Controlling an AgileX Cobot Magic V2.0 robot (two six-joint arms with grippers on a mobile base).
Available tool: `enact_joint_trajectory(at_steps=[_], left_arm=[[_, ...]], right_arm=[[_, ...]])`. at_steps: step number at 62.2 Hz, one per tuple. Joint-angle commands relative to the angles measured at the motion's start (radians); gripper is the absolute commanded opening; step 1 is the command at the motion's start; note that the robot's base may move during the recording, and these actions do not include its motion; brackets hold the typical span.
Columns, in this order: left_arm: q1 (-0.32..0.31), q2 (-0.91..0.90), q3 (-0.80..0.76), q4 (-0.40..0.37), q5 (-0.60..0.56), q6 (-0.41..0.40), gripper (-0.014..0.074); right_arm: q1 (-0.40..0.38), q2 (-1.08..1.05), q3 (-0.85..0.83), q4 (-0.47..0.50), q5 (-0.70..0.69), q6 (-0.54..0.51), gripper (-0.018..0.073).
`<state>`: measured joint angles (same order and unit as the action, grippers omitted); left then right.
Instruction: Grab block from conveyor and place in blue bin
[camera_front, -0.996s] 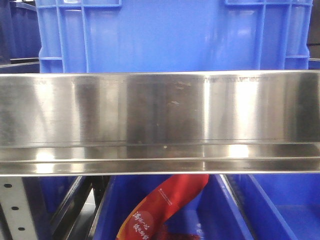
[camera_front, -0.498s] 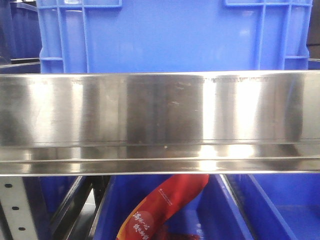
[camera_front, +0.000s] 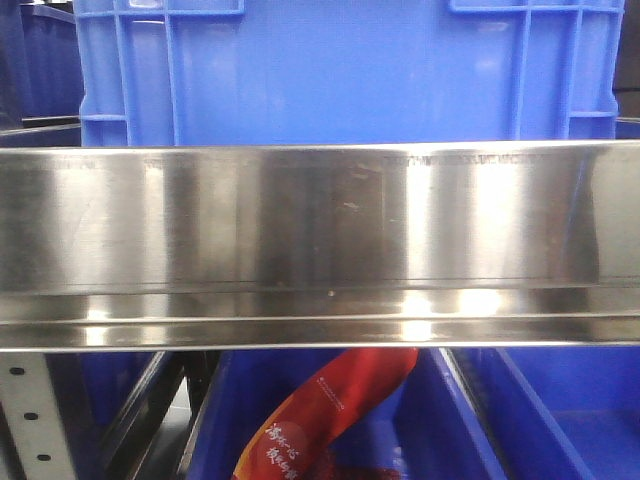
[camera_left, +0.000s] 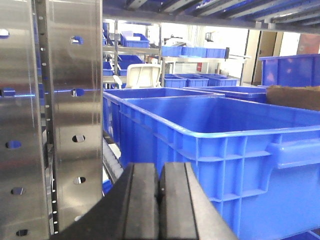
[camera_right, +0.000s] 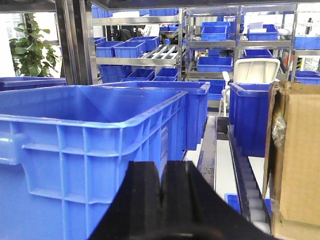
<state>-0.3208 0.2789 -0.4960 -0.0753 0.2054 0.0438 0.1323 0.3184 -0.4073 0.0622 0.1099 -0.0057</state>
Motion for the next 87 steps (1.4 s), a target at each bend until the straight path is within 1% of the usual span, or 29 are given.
enact_joint_trajectory(at_steps=[1, 12, 18, 32, 40, 45, 49, 52, 87], left_arm=[[0.001, -0.005, 0.0, -0.001, -0.013, 0.004, -0.0111], [0.001, -0.005, 0.0, -0.001, -0.013, 0.004, -0.0111], [0.001, -0.005, 0.0, -0.001, -0.013, 0.004, -0.0111], [0.001, -0.005, 0.0, -0.001, -0.013, 0.004, -0.0111], [0.001, -0.005, 0.0, -0.001, -0.013, 0.004, -0.0111], [0.001, -0.005, 0.0, -0.001, -0.013, 0.004, -0.0111], [0.001, -0.005, 0.0, -0.001, -0.013, 0.004, -0.0111], [0.001, -0.005, 0.0, -0.001, -0.013, 0.004, -0.0111], [0.001, -0.005, 0.0, -0.001, -0.013, 0.004, -0.0111]], right_arm=[[-0.006, -0.004, 0.003, 0.004, -0.026, -0.003, -0.0162], [-0.006, -0.004, 0.003, 0.004, -0.024, -0.003, -0.0162], [-0.024, -0.026, 0.018, 0.004, -0.021, -0.003, -0.0162], [-0.148, -0.189, 0.202, 0.004, -0.023, -0.003, -0.0162], [-0.184, -0.301, 0.315, 0.004, -0.023, -0.003, -0.0162], [-0.19, -0.318, 0.367, 0.004, -0.025, -0.003, -0.0162], [-0.19, -0.318, 0.407, 0.004, -0.075, -0.003, -0.0162], [-0.19, -0.318, 0.407, 0.004, -0.123, -0.003, -0.0162], [-0.19, -0.318, 0.407, 0.004, -0.11, -0.003, -0.0162]])
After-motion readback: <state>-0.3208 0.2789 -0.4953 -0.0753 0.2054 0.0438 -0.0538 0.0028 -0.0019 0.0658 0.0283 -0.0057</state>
